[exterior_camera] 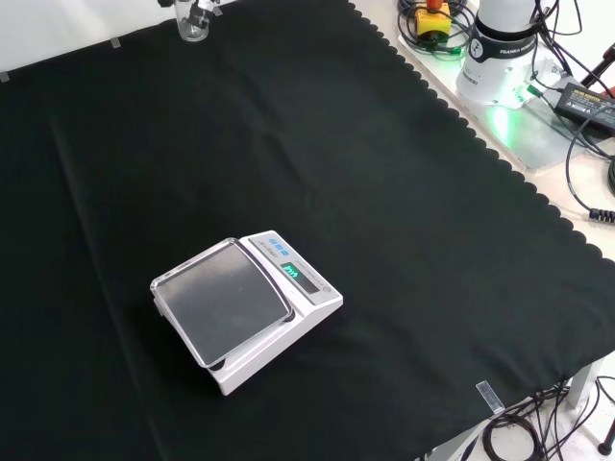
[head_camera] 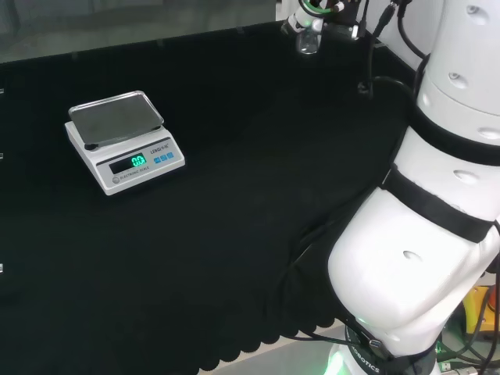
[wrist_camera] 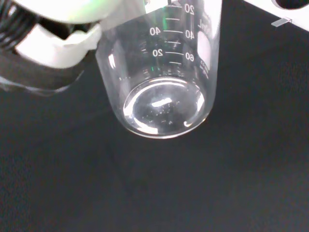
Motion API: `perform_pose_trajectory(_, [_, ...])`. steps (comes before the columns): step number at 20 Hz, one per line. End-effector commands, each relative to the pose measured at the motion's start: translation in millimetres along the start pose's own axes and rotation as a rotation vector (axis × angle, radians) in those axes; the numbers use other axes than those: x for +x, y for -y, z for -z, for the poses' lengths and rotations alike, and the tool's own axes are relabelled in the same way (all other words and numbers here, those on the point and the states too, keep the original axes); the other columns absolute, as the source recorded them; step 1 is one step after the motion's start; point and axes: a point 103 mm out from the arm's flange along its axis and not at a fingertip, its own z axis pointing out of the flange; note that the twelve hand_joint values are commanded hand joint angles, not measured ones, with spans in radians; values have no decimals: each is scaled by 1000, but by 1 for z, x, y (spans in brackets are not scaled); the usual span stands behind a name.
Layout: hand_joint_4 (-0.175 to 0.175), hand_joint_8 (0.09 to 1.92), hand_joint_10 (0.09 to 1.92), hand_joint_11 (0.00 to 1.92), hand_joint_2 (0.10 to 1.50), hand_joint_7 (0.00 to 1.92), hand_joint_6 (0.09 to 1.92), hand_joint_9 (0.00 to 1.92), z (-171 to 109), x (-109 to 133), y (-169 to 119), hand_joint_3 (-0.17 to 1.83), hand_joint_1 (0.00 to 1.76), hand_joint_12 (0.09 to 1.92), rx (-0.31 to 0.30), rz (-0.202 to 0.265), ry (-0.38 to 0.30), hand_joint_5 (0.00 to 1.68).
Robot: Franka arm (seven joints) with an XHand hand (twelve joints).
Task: Put the beaker on the electronic balance.
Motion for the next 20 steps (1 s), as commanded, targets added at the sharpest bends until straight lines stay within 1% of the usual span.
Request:
perform_pose_trajectory(1, [175, 405, 316, 956, 504, 1754, 512, 1705, -80, 255, 76, 850, 1170, 1156, 92, 383, 44, 1414])
perform_pose_trajectory(3, [175, 405, 316, 957, 504, 1754, 513, 1705, -83, 270, 76, 850, 1170, 1156, 104, 414, 42, 1414])
perform_pose_trajectory(6, [175, 405, 316, 958, 503, 1754, 513, 1705, -87, 292, 78, 851, 1170, 1156, 118, 470, 56, 1414])
perform_pose_trajectory(10, [175, 405, 315, 958, 503, 1755, 513, 1706, -96, 317, 79, 852, 1170, 1155, 138, 514, 56, 1414])
perform_pose_trajectory(12, [175, 405, 315, 959, 503, 1755, 514, 1707, -102, 325, 78, 852, 1170, 1155, 150, 520, 54, 1414])
perform_pose_trajectory(14, [175, 405, 315, 959, 502, 1755, 514, 1707, -110, 334, 75, 853, 1171, 1155, 161, 538, 66, 1414])
perform_pose_trajectory(20, [175, 405, 314, 963, 501, 1756, 515, 1708, -133, 356, 65, 855, 1171, 1154, 186, 555, 61, 1414])
